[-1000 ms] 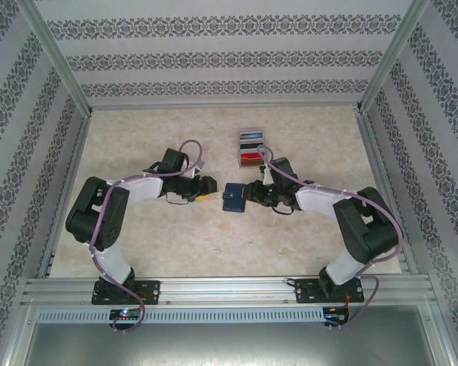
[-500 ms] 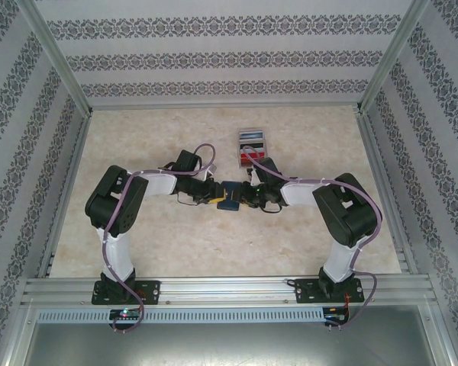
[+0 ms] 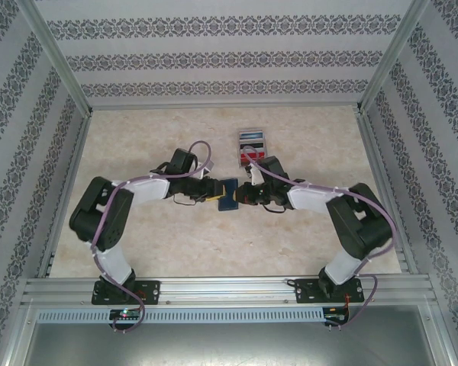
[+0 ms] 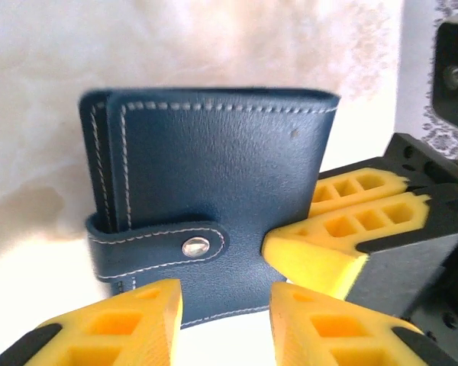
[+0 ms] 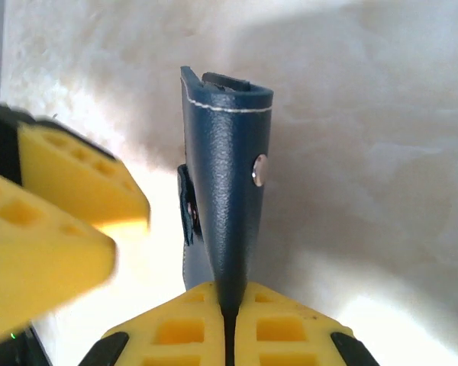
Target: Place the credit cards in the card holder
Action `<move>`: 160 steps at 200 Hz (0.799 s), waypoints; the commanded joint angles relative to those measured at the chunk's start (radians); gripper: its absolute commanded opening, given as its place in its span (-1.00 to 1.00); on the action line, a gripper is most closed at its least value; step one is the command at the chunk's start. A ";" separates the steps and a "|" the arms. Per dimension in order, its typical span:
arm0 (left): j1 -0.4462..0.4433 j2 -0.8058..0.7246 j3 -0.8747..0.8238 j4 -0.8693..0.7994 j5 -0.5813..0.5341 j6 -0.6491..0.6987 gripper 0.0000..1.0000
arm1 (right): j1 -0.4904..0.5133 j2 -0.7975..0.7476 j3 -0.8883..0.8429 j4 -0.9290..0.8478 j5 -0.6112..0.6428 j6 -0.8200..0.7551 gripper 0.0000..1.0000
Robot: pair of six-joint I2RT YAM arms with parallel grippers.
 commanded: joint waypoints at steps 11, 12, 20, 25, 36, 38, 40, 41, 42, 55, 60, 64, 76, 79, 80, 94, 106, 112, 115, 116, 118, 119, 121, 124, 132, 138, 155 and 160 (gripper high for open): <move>0.023 -0.179 -0.040 0.012 -0.056 0.080 0.06 | 0.019 -0.177 -0.040 -0.087 0.000 -0.441 -1.00; 0.023 -0.185 -0.040 0.013 -0.057 0.083 0.07 | 0.020 -0.183 -0.041 -0.089 -0.002 -0.455 -1.00; 0.022 -0.222 -0.046 0.009 -0.063 0.117 0.17 | 0.032 -0.226 -0.065 -0.096 -0.009 -0.568 -1.00; 0.023 -0.245 -0.047 0.000 -0.069 0.143 0.24 | 0.039 -0.251 -0.080 -0.094 -0.016 -0.641 -1.00; 0.022 -0.287 -0.044 -0.032 -0.076 0.205 0.37 | 0.053 -0.302 -0.114 -0.095 -0.052 -0.761 -1.00; 0.023 -0.293 -0.043 -0.038 -0.075 0.217 0.39 | 0.053 -0.311 -0.121 -0.088 -0.062 -0.773 -1.00; 0.022 -0.300 -0.041 -0.044 -0.072 0.229 0.40 | 0.053 -0.319 -0.127 -0.081 -0.075 -0.787 -1.00; 0.022 -0.302 -0.041 -0.046 -0.070 0.235 0.41 | 0.052 -0.323 -0.129 -0.079 -0.080 -0.794 -1.00; 0.023 -0.305 -0.040 -0.048 -0.069 0.241 0.41 | 0.053 -0.327 -0.133 -0.077 -0.083 -0.801 -1.00; 0.022 -0.336 -0.046 -0.047 -0.005 0.305 0.42 | 0.061 -0.377 -0.166 -0.049 -0.095 -0.879 -1.00; 0.021 -0.348 -0.056 -0.031 0.020 0.317 0.42 | 0.063 -0.392 -0.175 -0.040 -0.102 -0.910 -1.00; 0.020 -0.357 -0.067 -0.010 0.038 0.322 0.42 | 0.064 -0.400 -0.179 -0.042 -0.111 -0.938 -1.00; 0.012 -0.385 -0.106 0.073 0.083 0.314 0.42 | 0.066 -0.416 -0.177 -0.073 -0.149 -1.025 -1.00; 0.009 -0.390 -0.116 0.088 0.091 0.313 0.43 | 0.066 -0.417 -0.174 -0.087 -0.151 -1.042 -1.00; 0.007 -0.392 -0.118 0.093 0.093 0.313 0.44 | 0.066 -0.417 -0.172 -0.091 -0.151 -1.046 -1.00; -0.026 -0.403 -0.128 0.088 0.098 0.345 0.48 | 0.060 -0.399 -0.128 -0.151 -0.110 -1.052 -1.00; -0.060 -0.395 -0.124 0.045 0.098 0.398 0.50 | 0.048 -0.376 -0.090 -0.222 -0.136 -1.085 -1.00; -0.076 -0.386 -0.118 0.025 0.098 0.424 0.50 | 0.043 -0.367 -0.076 -0.248 -0.158 -1.099 -1.00; -0.083 -0.381 -0.115 0.011 0.100 0.436 0.50 | 0.040 -0.363 -0.071 -0.253 -0.167 -1.101 -1.00; -0.085 -0.380 -0.115 0.007 0.101 0.440 0.50 | 0.038 -0.362 -0.071 -0.255 -0.169 -1.101 -1.00; -0.091 -0.376 -0.112 0.001 0.104 0.448 0.50 | 0.038 -0.360 -0.069 -0.257 -0.170 -1.101 -1.00; -0.092 -0.374 -0.111 -0.003 0.105 0.451 0.50 | 0.036 -0.357 -0.068 -0.258 -0.174 -1.100 -1.00; -0.096 -0.372 -0.109 -0.009 0.110 0.457 0.50 | 0.035 -0.356 -0.066 -0.257 -0.177 -1.097 -1.00; -0.100 -0.366 -0.105 -0.017 0.117 0.465 0.50 | 0.032 -0.352 -0.063 -0.258 -0.181 -1.093 -1.00; -0.111 -0.358 -0.097 -0.027 0.137 0.476 0.47 | 0.026 -0.342 -0.051 -0.265 -0.192 -1.084 -1.00; -0.118 -0.356 -0.094 -0.029 0.149 0.480 0.44 | 0.020 -0.335 -0.041 -0.269 -0.200 -1.074 -1.00; -0.139 -0.345 -0.089 -0.053 0.107 0.497 0.33 | 0.010 -0.319 -0.018 -0.287 -0.244 -1.070 -1.00; -0.142 -0.333 -0.081 -0.075 0.093 0.511 0.23 | 0.008 -0.316 -0.014 -0.290 -0.251 -1.068 -1.00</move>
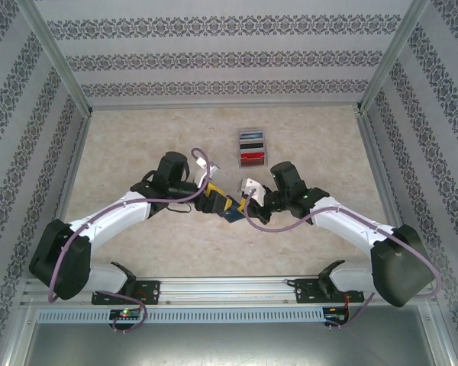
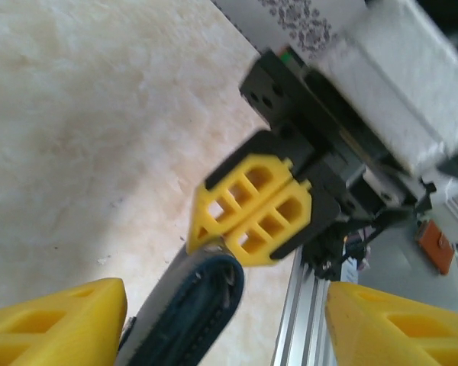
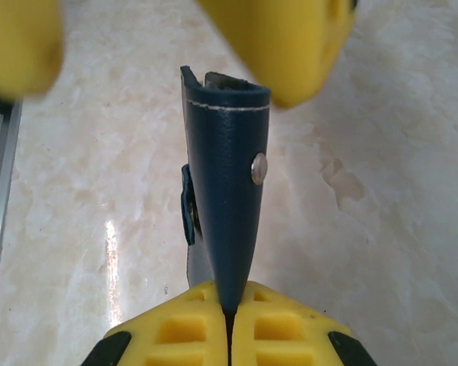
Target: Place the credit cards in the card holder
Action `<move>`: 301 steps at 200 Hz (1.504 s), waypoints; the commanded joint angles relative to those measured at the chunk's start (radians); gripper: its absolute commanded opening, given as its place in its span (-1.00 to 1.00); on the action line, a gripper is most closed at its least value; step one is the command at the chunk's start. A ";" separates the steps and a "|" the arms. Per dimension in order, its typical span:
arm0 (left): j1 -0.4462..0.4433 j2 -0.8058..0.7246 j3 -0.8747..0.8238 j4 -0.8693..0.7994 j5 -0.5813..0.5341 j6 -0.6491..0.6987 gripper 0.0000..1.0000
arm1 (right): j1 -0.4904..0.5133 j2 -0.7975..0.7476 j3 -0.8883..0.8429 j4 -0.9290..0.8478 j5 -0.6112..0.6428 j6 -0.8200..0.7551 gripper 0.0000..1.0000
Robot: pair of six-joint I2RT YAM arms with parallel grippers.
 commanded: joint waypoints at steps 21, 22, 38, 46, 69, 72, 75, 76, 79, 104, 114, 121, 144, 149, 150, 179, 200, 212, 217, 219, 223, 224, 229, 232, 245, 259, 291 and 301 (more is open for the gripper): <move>-0.028 0.098 0.100 -0.161 0.007 0.128 -0.54 | -0.024 0.039 0.076 -0.053 -0.098 -0.008 -1.00; -0.028 0.100 0.102 -0.162 0.010 0.128 -0.58 | -0.025 0.040 0.078 -0.054 -0.098 -0.008 -1.00; -0.030 0.111 0.113 -0.145 0.027 0.113 -0.93 | -0.027 0.049 0.102 -0.076 -0.090 -0.003 -1.00; -0.030 0.106 0.105 -0.116 0.015 0.098 -1.00 | -0.027 0.043 0.102 -0.073 -0.078 0.005 -0.89; -0.029 0.082 0.098 -0.064 -0.055 0.037 -1.00 | -0.027 -0.009 0.063 -0.016 0.055 0.100 -0.53; -0.030 0.078 0.097 -0.057 -0.063 0.024 -1.00 | -0.027 -0.020 0.056 -0.002 0.082 0.122 -0.47; -0.030 0.077 0.095 -0.049 -0.076 0.009 -1.00 | -0.026 -0.033 0.046 0.017 0.116 0.150 -0.40; -0.029 0.075 0.095 -0.045 -0.081 0.004 -1.00 | -0.026 -0.037 0.043 0.023 0.128 0.164 -0.37; -0.029 0.073 0.092 -0.034 -0.095 -0.010 -1.00 | -0.025 -0.049 0.032 0.046 0.170 0.197 -0.28; -0.030 0.060 0.047 0.048 -0.265 -0.133 -1.00 | -0.026 -0.152 -0.054 0.159 0.422 0.461 -0.03; -0.027 0.067 0.043 0.075 -0.314 -0.203 -1.00 | -0.035 -0.181 -0.074 0.196 0.475 0.640 0.03; -0.019 0.076 0.047 0.097 -0.322 -0.270 -0.98 | -0.054 -0.193 -0.080 0.208 0.467 0.847 0.07; -0.012 0.107 0.035 0.235 -0.339 -0.465 -1.00 | -0.085 -0.164 -0.058 0.140 0.387 1.306 -0.21; -0.011 0.110 0.030 0.271 -0.349 -0.482 -1.00 | -0.082 -0.154 -0.060 0.147 0.358 1.375 -0.25; -0.012 0.111 0.028 0.277 -0.353 -0.484 -1.00 | -0.080 -0.152 -0.061 0.149 0.353 1.392 -0.25; -0.021 0.141 0.046 0.361 -0.386 -0.437 -1.00 | 0.026 -0.157 -0.095 0.153 0.469 1.886 0.01; -0.033 0.155 0.040 0.457 -0.360 -0.438 -1.00 | 0.125 -0.168 -0.013 0.094 0.579 2.021 -0.11; -0.039 0.164 0.043 0.487 -0.350 -0.452 -1.00 | 0.163 -0.163 0.028 0.021 0.647 2.129 -0.08; -0.042 0.168 0.048 0.495 -0.340 -0.456 -1.00 | 0.164 -0.155 0.043 0.002 0.650 2.151 -0.11; -0.042 0.169 0.048 0.496 -0.338 -0.458 -1.00 | 0.164 -0.152 0.047 0.001 0.650 2.157 -0.12; -0.043 0.170 0.049 0.500 -0.336 -0.460 -1.00 | 0.162 -0.145 0.056 0.002 0.648 2.160 -0.12; -0.044 0.171 0.049 0.501 -0.335 -0.460 -1.00 | 0.162 -0.144 0.058 0.002 0.648 2.160 -0.12; -0.047 0.172 0.046 0.508 -0.334 -0.464 -1.00 | 0.160 -0.138 0.068 -0.005 0.649 2.163 -0.12; -0.048 0.172 0.045 0.516 -0.334 -0.466 -1.00 | 0.155 -0.134 0.074 -0.008 0.651 2.164 -0.12; -0.053 0.170 0.019 0.561 -0.336 -0.489 -1.00 | 0.145 -0.124 0.094 -0.030 0.672 2.165 -0.08; -0.053 0.166 0.000 0.597 -0.337 -0.515 -1.00 | 0.128 -0.115 0.100 -0.054 0.688 2.197 -0.05; -0.063 0.155 -0.032 0.640 -0.335 -0.532 -1.00 | 0.109 -0.067 0.109 -0.037 0.644 2.215 -0.03; -0.065 0.157 -0.046 0.671 -0.329 -0.551 -1.00 | 0.115 -0.046 0.113 -0.038 0.629 2.234 -0.03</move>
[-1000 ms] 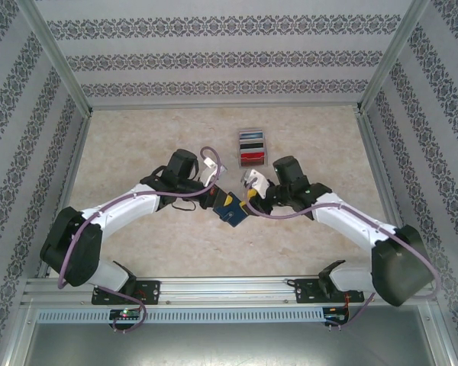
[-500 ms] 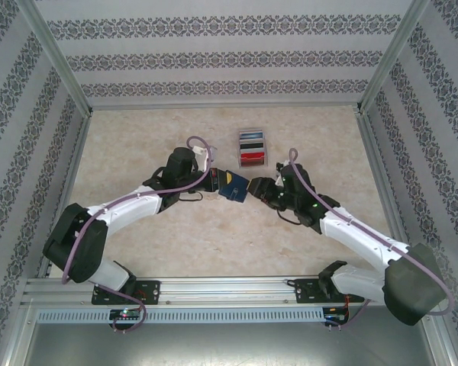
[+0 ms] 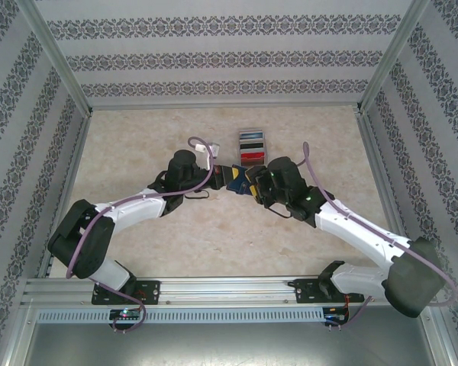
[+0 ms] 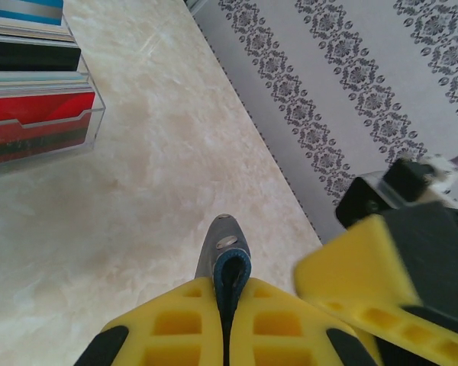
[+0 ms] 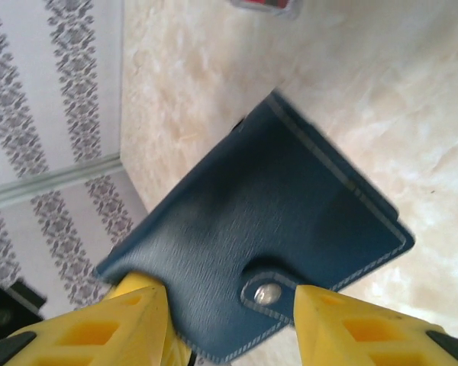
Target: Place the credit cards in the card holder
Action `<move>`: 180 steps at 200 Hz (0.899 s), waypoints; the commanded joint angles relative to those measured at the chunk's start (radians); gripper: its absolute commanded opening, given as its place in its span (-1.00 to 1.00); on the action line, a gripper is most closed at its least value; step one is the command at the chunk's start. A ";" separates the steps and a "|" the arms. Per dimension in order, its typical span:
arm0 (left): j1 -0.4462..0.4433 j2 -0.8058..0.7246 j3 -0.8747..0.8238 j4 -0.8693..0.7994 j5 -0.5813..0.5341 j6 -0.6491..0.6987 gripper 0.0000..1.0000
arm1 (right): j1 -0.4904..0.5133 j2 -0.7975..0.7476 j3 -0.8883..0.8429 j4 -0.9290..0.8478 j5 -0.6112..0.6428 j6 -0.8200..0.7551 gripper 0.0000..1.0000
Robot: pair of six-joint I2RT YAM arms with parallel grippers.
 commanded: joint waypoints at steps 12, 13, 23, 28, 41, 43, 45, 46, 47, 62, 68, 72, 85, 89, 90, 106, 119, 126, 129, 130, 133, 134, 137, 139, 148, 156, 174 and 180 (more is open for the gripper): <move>-0.022 -0.004 -0.029 0.153 0.042 -0.067 -1.00 | 0.008 0.062 0.035 -0.029 -0.023 0.072 -0.03; -0.022 -0.004 -0.028 0.155 0.044 -0.068 -1.00 | 0.008 0.066 0.036 -0.030 -0.023 0.072 -0.03; -0.023 0.003 -0.031 0.173 0.060 -0.078 -1.00 | 0.007 0.082 0.041 -0.030 -0.034 0.070 -0.03; -0.025 0.004 -0.034 0.184 0.062 -0.084 -1.00 | 0.008 0.089 0.041 -0.028 -0.039 0.069 -0.03; -0.028 0.010 -0.045 0.214 0.063 -0.089 -1.00 | 0.006 0.105 0.035 -0.013 -0.051 0.074 -0.06; -0.028 0.010 -0.046 0.216 0.065 -0.089 -1.00 | 0.006 0.107 0.034 -0.012 -0.053 0.077 -0.07; -0.027 0.011 -0.044 0.216 0.067 -0.089 -1.00 | 0.006 0.109 0.033 -0.011 -0.052 0.078 -0.08; -0.028 0.012 -0.043 0.215 0.067 -0.090 -1.00 | 0.006 0.109 0.032 -0.010 -0.053 0.079 -0.08; -0.028 0.012 -0.043 0.215 0.066 -0.090 -1.00 | 0.006 0.109 0.032 -0.008 -0.054 0.080 -0.09; -0.029 0.011 -0.035 0.194 0.071 -0.082 -1.00 | 0.001 0.120 0.026 -0.003 -0.061 0.086 -0.20; -0.030 0.013 -0.037 0.198 0.072 -0.075 -1.00 | -0.001 0.122 0.023 -0.005 -0.065 0.083 -0.22; -0.030 0.013 -0.039 0.200 0.072 -0.068 -1.00 | -0.001 0.123 0.020 -0.005 -0.068 0.082 -0.25; -0.032 0.016 -0.044 0.199 0.067 -0.048 -1.00 | -0.003 0.122 0.007 0.005 -0.074 0.088 -0.38; -0.032 0.018 -0.044 0.198 0.066 -0.041 -1.00 | -0.003 0.122 0.003 0.009 -0.078 0.092 -0.41; -0.032 0.018 -0.044 0.198 0.066 -0.040 -1.00 | -0.002 0.121 0.002 0.010 -0.079 0.093 -0.42; -0.033 0.017 -0.045 0.182 0.053 -0.029 -1.00 | 0.004 0.119 -0.005 0.018 -0.092 0.117 -0.47; -0.033 0.018 -0.052 0.185 0.040 -0.028 -1.00 | 0.014 0.116 -0.007 0.021 -0.100 0.125 -0.44; -0.032 0.022 -0.053 0.187 0.034 -0.027 -1.00 | 0.020 0.114 -0.008 0.024 -0.103 0.131 -0.40; -0.033 0.022 -0.055 0.187 0.036 -0.027 -1.00 | 0.022 0.113 -0.010 0.028 -0.106 0.135 -0.38; -0.033 0.024 -0.055 0.188 0.034 -0.027 -1.00 | 0.023 0.114 -0.010 0.029 -0.107 0.136 -0.38; -0.032 0.025 -0.056 0.188 0.033 -0.027 -1.00 | 0.024 0.115 -0.010 0.035 -0.110 0.140 -0.37; -0.032 0.025 -0.055 0.188 0.033 -0.027 -1.00 | 0.026 0.115 -0.011 0.036 -0.112 0.142 -0.37; -0.032 0.027 -0.055 0.187 0.033 -0.027 -1.00 | 0.027 0.115 -0.013 0.043 -0.115 0.149 -0.36; -0.032 0.027 -0.055 0.187 0.034 -0.027 -1.00 | 0.029 0.116 -0.014 0.045 -0.116 0.153 -0.36; -0.032 0.026 -0.051 0.184 0.034 -0.030 -1.00 | 0.033 0.118 -0.018 0.063 -0.122 0.170 -0.36; -0.033 0.024 -0.051 0.182 0.035 -0.029 -1.00 | 0.035 0.121 -0.021 0.075 -0.130 0.173 -0.42; -0.033 0.016 -0.060 0.172 0.012 -0.014 -1.00 | 0.032 0.126 -0.016 0.058 -0.128 0.151 -0.58; -0.032 0.013 -0.064 0.168 0.004 -0.009 -1.00 | 0.031 0.126 -0.017 0.045 -0.121 0.148 -0.63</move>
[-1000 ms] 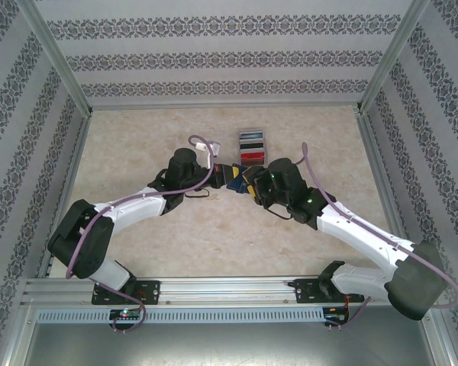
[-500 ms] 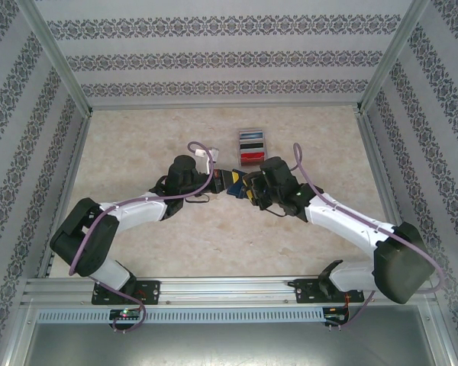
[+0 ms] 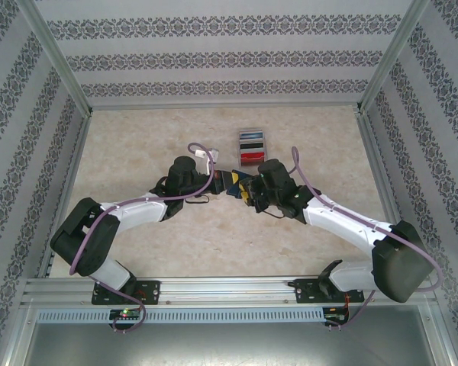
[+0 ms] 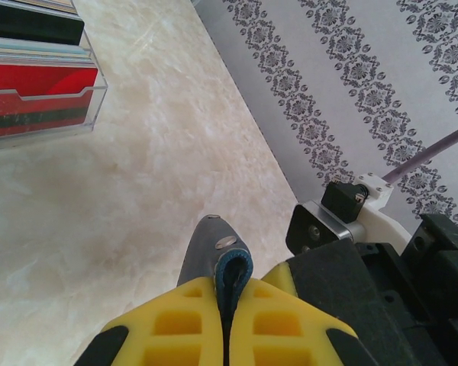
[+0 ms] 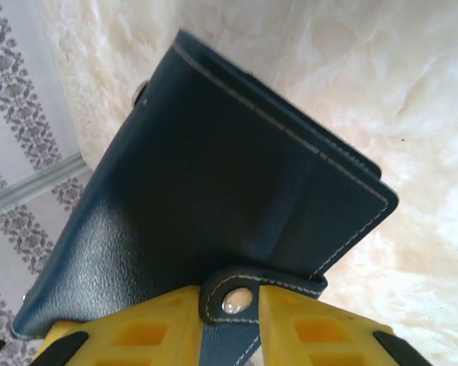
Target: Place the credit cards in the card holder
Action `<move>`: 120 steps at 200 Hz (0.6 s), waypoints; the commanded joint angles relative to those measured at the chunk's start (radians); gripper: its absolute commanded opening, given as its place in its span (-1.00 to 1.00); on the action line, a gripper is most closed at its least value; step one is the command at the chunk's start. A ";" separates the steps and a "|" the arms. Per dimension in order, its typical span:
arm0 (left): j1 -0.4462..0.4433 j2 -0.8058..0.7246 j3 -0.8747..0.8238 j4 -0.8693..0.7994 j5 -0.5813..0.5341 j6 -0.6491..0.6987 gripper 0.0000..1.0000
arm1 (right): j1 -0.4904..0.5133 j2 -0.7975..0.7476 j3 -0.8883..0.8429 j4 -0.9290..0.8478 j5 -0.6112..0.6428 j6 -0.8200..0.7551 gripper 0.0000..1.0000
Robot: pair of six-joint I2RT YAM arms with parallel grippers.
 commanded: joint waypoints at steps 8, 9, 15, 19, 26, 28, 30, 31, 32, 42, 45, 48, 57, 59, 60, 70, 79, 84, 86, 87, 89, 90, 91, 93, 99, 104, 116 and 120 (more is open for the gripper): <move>-0.022 -0.013 -0.009 0.071 -0.007 0.033 -1.00 | 0.010 0.012 -0.018 -0.004 -0.011 0.008 -0.70; -0.022 -0.015 -0.009 0.069 -0.007 0.034 -1.00 | 0.010 0.012 -0.019 -0.005 -0.009 0.009 -0.71; -0.023 -0.022 -0.011 0.060 -0.013 0.037 -1.00 | 0.011 0.007 -0.028 -0.007 -0.001 0.012 -0.77; -0.022 -0.028 -0.011 0.054 -0.017 0.039 -1.00 | 0.010 0.003 -0.031 -0.006 0.003 0.012 -0.81; -0.022 -0.037 -0.017 0.045 -0.030 0.043 -1.00 | 0.010 -0.003 -0.039 -0.008 0.013 0.007 -0.84; -0.022 -0.038 -0.019 0.043 -0.035 0.045 -1.00 | 0.009 -0.006 -0.040 -0.010 0.015 0.006 -0.85; -0.022 -0.041 -0.021 0.041 -0.039 0.044 -1.00 | 0.009 -0.008 -0.041 -0.011 0.016 0.003 -0.86; -0.022 -0.042 -0.023 0.040 -0.041 0.045 -1.00 | 0.009 -0.009 -0.042 -0.012 0.018 0.001 -0.88; -0.022 -0.043 -0.024 0.039 -0.044 0.045 -1.00 | 0.008 -0.009 -0.044 -0.013 0.019 0.000 -0.88; -0.022 -0.052 -0.040 0.038 -0.072 0.046 -1.00 | 0.004 -0.020 -0.052 -0.029 0.027 -0.006 -1.00; -0.022 -0.055 -0.044 0.038 -0.080 0.047 -1.00 | 0.004 -0.022 -0.056 -0.030 0.030 -0.007 -1.00; -0.022 -0.057 -0.046 0.034 -0.089 0.047 -1.00 | 0.003 -0.025 -0.060 -0.032 0.031 -0.006 -1.00; -0.021 -0.065 -0.048 0.016 -0.108 0.040 -1.00 | 0.001 -0.031 -0.073 -0.033 0.038 -0.002 -1.00; -0.021 -0.066 -0.048 0.010 -0.113 0.040 -1.00 | 0.001 -0.033 -0.075 -0.033 0.038 0.000 -1.00; -0.021 -0.068 -0.048 0.006 -0.115 0.039 -1.00 | 0.000 -0.034 -0.076 -0.033 0.039 0.001 -1.00; -0.021 -0.074 -0.041 -0.036 -0.136 0.033 -1.00 | 0.001 -0.042 -0.087 -0.031 0.043 -0.001 -1.00; -0.021 -0.078 -0.040 -0.060 -0.158 0.031 -1.00 | 0.001 -0.047 -0.092 -0.036 0.050 -0.014 -1.00; -0.022 -0.078 -0.042 -0.067 -0.173 0.028 -1.00 | 0.000 -0.051 -0.095 -0.043 0.053 -0.021 -1.00; -0.021 -0.078 -0.044 -0.071 -0.180 0.028 -1.00 | 0.001 -0.051 -0.096 -0.045 0.055 -0.023 -1.00; -0.021 -0.077 -0.044 -0.072 -0.184 0.027 -1.00 | 0.000 -0.052 -0.096 -0.045 0.056 -0.024 -1.00; -0.021 -0.078 -0.047 -0.076 -0.190 0.025 -1.00 | 0.000 -0.053 -0.098 -0.046 0.058 -0.027 -1.00; -0.021 -0.077 -0.048 -0.080 -0.196 0.023 -1.00 | 0.000 -0.054 -0.098 -0.046 0.058 -0.028 -1.00; -0.021 -0.077 -0.049 -0.083 -0.200 0.021 -1.00 | -0.001 -0.054 -0.098 -0.047 0.059 -0.028 -1.00; -0.021 -0.077 -0.049 -0.089 -0.210 0.019 -1.00 | 0.000 -0.054 -0.101 -0.048 0.061 -0.030 -1.00; -0.020 -0.073 -0.052 -0.109 -0.239 0.007 -1.00 | 0.001 -0.058 -0.107 -0.047 0.064 -0.033 -1.00; -0.018 -0.069 -0.054 -0.122 -0.256 0.001 -1.00 | 0.001 -0.060 -0.113 -0.046 0.066 -0.035 -1.00; -0.013 -0.052 -0.058 -0.140 -0.267 -0.007 -0.95 | 0.001 -0.067 -0.123 -0.046 0.086 -0.072 -1.00; -0.012 -0.046 -0.061 -0.140 -0.264 -0.011 -0.85 | 0.001 -0.068 -0.126 -0.045 0.094 -0.095 -1.00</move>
